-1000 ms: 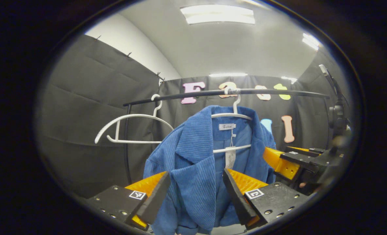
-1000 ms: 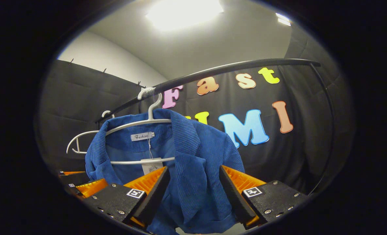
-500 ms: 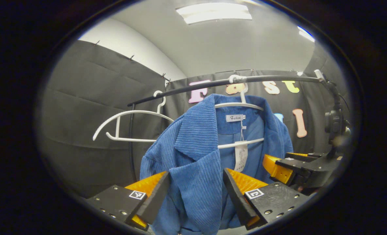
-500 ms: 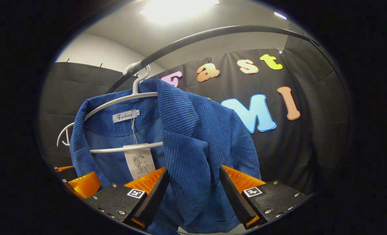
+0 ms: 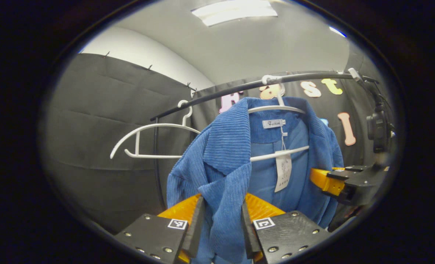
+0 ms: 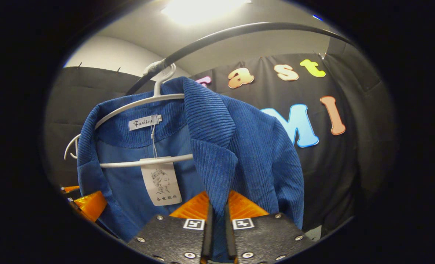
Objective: Grasp the clothes on the hanger with both hands and then place them into the laundry hamper below.
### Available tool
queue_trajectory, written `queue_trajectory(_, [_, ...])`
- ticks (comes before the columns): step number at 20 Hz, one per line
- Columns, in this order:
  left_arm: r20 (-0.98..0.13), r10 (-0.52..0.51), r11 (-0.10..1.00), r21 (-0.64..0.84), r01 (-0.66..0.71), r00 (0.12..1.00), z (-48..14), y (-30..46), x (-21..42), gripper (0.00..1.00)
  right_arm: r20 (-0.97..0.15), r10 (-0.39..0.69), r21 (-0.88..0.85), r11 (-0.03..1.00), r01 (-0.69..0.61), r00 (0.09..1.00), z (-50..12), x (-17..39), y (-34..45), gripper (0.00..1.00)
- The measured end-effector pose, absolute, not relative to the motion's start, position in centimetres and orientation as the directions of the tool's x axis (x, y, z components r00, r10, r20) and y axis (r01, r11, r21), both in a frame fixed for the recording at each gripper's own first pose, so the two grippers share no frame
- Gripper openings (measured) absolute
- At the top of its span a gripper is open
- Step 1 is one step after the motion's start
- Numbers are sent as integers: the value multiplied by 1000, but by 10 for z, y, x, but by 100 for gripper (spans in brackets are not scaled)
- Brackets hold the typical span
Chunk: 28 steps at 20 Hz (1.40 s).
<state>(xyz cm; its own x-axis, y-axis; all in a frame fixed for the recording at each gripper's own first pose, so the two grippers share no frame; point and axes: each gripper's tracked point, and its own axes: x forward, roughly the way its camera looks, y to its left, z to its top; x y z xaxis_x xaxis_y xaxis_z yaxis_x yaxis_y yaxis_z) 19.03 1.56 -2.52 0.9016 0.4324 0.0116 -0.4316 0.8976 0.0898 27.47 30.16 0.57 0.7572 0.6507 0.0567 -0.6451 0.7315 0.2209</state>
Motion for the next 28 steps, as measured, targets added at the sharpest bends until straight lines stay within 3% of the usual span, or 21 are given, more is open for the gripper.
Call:
queue_trajectory(2, [6,414,906,91,-413,910,-24,15,189,50,100,652,203,726,-657,752,15,268,300,4])
queue_trajectory(3, [7,393,915,90,-392,919,-23,13,190,55,113,646,192,732,-654,755,19,268,298,4])
queue_trajectory(6, [5,384,919,96,-383,923,-22,10,183,19,153,626,170,746,-645,765,33,267,287,4])
queue_trajectory(8, [16,390,916,98,-390,921,-14,17,184,11,183,603,153,762,-629,776,44,272,277,4])
queue_trajectory(9, [17,395,914,97,-395,918,-12,13,177,1,201,588,146,773,-618,783,49,277,271,4])
queue_trajectory(10, [16,385,918,96,-385,923,-7,12,177,6,218,573,140,783,-606,790,56,282,264,4])
queue_trajectory(12, [30,386,916,105,-387,922,3,15,173,6,253,547,131,798,-589,798,71,290,253,4])
queue_trajectory(13, [43,392,912,111,-394,919,10,16,169,1,272,533,126,806,-578,802,79,296,247,4])
queue_trajectory(14, [51,397,909,115,-400,917,16,17,165,5,287,521,115,814,-569,804,85,301,241,4])
queue_trajectory(15, [63,402,906,119,-406,914,22,21,159,1,300,513,99,822,-561,804,91,305,236,4])
queue_trajectory(28, [199,516,828,134,-545,833,99,104,144,5,415,443,-53,884,-465,795,127,355,220,4])
